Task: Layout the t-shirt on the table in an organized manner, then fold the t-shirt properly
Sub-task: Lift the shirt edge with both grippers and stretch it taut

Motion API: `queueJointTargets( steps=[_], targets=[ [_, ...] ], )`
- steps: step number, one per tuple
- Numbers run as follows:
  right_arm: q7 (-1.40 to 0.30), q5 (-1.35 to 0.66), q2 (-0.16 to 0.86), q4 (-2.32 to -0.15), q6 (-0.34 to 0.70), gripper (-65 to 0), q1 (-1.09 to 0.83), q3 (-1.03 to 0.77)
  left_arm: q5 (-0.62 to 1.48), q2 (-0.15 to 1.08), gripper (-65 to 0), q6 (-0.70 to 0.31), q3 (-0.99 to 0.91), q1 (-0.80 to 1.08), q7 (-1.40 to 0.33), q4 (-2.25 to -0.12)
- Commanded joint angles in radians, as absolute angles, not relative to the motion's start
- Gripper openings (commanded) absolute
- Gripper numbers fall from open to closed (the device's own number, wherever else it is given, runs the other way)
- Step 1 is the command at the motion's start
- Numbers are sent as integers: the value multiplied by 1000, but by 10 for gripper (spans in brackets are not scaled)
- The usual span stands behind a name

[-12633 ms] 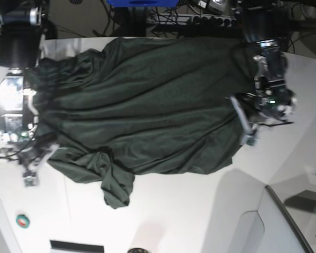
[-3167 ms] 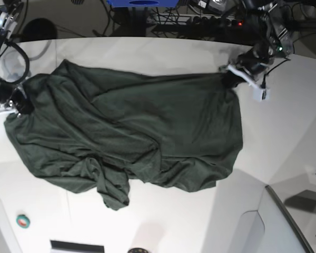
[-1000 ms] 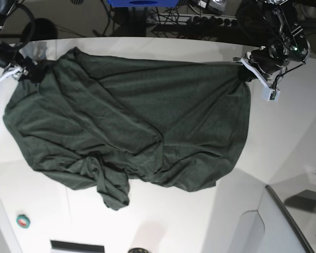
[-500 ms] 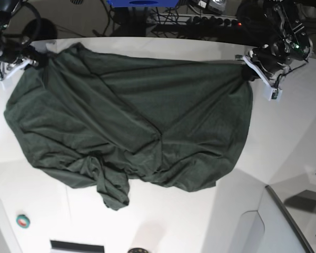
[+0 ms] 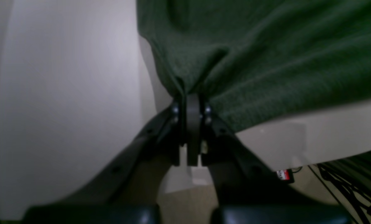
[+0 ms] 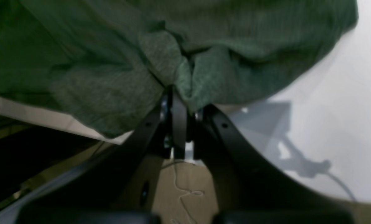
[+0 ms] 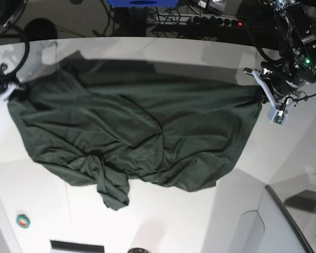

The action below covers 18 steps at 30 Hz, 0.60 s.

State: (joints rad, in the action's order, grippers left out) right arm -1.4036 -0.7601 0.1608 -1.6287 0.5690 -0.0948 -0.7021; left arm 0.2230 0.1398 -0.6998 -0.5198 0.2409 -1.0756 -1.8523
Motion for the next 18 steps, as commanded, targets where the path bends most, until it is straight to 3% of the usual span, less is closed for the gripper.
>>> queueJointTargets(
  steps=[1,4,12,18],
  targets=[
    [-1396,-774,180,-1641,542,-645,-73,-707,225,153,-650,-698,-522,222,-1089,-1868],
    [-1396,-774,180,-1641,435,-645,-42,-705,225,153,-650,-698,-522,179,-1130,-1870],
    [-1396,-774,217,-1596,421,-645,62,-704,223,153,-650,-698,-513,104,-1136,-1868],
    [-1396,-779,229,-1492,360,-645,18,-707,223,153,-650,-691,-512,131,-1136,-1865]
  ],
)
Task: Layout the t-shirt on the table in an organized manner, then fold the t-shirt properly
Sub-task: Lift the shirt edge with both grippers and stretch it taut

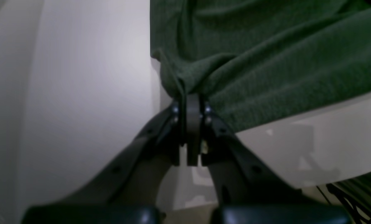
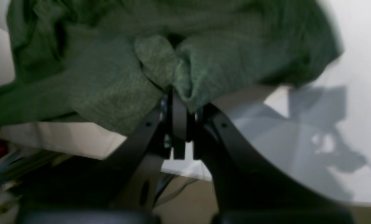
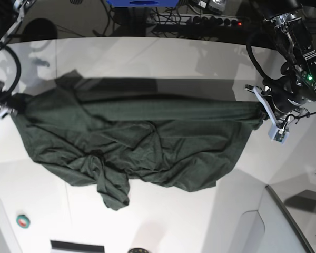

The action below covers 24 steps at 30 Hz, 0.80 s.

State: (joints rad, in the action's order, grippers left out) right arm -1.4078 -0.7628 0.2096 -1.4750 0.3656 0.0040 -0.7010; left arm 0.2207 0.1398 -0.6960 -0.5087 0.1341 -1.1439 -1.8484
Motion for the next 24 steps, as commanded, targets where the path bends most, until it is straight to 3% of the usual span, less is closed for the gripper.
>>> queueJointTargets(
  steps=[1,11,24],
  targets=[
    [-1396,-779,225,-1474,358,-645,2,-707,223,153,-650,-691,-512,143,-1136,-1865],
    [-1297,-776,226,-1244,354,-645,-154,-705,223,193,-650,-690,-512,297,-1133,-1863],
    [-1283,-774,225,-1231,351,-639,-125,-707,223,193,-650,-688,-469,343,-1130,-1863]
  ],
)
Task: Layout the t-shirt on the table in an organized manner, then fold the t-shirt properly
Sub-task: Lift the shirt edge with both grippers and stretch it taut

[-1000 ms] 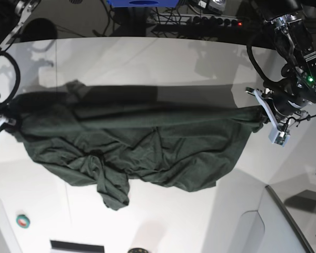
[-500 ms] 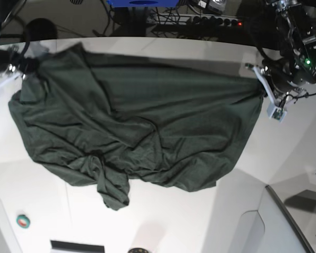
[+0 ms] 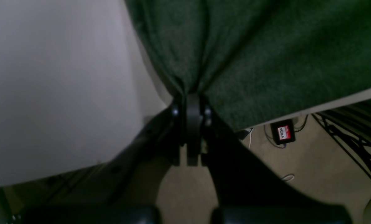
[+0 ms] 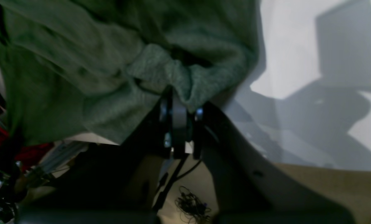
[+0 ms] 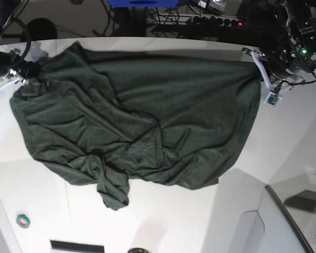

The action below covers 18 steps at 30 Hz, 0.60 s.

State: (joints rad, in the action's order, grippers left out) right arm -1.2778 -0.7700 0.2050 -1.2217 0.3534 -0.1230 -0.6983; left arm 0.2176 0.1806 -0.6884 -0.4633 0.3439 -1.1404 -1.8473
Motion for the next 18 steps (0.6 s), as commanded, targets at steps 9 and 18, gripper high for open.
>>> queueJointTargets(
  steps=[9,18],
  targets=[
    [-1244,-780,211,-1230,358,-294,-165,-762,223,188,-650,-688,-429,369,-1130,-1865],
    [-1241,-779,171,-1234,360,-294,-220,-783,223,188,-650,-688,-430,367,-1130,-1863]
  ],
)
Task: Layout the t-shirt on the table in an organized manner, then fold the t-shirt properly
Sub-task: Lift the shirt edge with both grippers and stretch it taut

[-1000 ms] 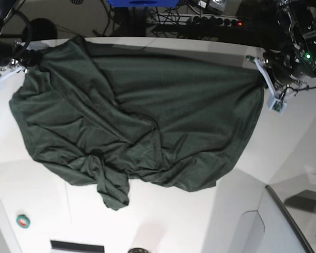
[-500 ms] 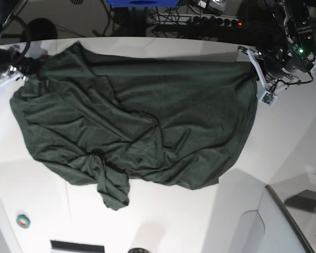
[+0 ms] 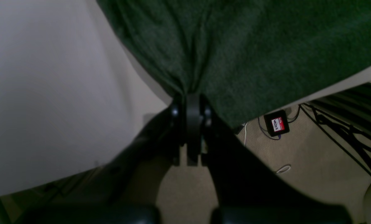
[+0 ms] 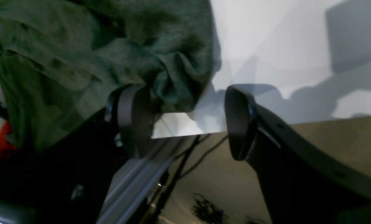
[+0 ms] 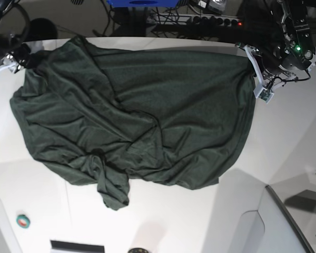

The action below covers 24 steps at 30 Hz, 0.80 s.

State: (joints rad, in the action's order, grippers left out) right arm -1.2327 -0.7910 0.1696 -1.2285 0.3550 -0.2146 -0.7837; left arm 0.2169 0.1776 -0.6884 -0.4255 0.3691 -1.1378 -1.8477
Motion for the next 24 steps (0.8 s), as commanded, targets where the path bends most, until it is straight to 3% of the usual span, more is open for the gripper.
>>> queueJointTargets(
  steps=[1,20,22,24],
  targets=[
    [-1247,-779,166,-1236,360,-294,-220,-783,223,188,-650,-688,-430,367,-1130,-1863],
    [-1250,-776,91,-1236,361,-303,-219,-684,223,193,-650,-688,-432,361,-1130,-1863],
    [-1245,-777,91,-1236,361,-375,-219,-685,223,193,-650,-688,-432,361,-1130,-1863],
    [-1245,-779,94,-1237,361,-531,-216,-691,223,193,-650,-688,-432,360,-1130,-1863]
  ],
)
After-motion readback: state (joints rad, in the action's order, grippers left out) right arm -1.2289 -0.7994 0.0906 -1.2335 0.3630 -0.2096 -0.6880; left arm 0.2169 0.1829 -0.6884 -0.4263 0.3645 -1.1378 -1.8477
